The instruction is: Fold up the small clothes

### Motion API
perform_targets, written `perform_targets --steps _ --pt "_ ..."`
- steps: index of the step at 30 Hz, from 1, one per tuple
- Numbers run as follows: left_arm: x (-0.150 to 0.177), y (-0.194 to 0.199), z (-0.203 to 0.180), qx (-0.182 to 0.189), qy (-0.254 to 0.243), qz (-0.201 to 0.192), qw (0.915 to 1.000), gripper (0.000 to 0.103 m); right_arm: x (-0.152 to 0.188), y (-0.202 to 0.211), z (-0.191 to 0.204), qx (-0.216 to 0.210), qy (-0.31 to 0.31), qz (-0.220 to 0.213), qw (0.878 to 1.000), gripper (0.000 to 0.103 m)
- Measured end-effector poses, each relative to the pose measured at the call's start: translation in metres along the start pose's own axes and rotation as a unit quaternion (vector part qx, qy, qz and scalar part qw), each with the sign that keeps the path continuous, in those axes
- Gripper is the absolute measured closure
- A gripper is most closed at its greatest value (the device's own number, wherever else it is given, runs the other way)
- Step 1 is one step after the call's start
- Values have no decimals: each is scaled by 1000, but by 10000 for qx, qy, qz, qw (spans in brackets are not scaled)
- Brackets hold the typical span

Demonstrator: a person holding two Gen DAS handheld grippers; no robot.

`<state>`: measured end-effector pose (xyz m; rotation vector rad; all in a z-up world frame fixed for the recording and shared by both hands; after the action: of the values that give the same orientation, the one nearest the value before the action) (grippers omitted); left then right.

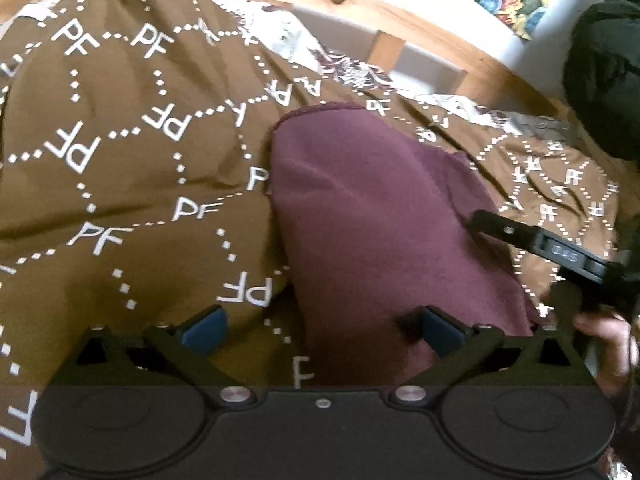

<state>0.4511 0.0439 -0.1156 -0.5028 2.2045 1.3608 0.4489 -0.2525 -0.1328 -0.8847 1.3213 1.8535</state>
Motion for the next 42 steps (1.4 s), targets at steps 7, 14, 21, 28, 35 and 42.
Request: perform_targets --steps 7,14,21,28,35,42 --pt "1 4 -7 -394 -152 -57 9991 1 1 18 0 302 185 -34 9994 1" --pt "1 29 -17 -818 -335 -458 9950 1 0 50 5 414 317 -175 9985 0" --pt "3 67 -34 -1122 -472 -885 9886 1 -3 97 18 506 319 -489 9970 0" --pt "17 112 -59 -1187 -319 -1043 9869 1 -4 154 37 551 246 -851 9945 0" --pt "46 168 -85 -1445 -814 -1586 9733 1 7 219 71 589 320 -1149 9911 0" --pt "80 200 -105 -1583 -1501 -1990 9554 1 26 278 100 814 303 -1478 9852 0"
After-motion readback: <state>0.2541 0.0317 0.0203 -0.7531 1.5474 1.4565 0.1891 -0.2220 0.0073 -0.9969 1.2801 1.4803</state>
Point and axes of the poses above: each gripper's, at about its wrist camera, not at the fingertips, and y roughly against the way its jaws point, z to its left, x to its underside, the point moved 6 cm from there along -y, roughly the way its jaws point, and after that the axes turned 6 degrees about y, right-handed, at the moved point
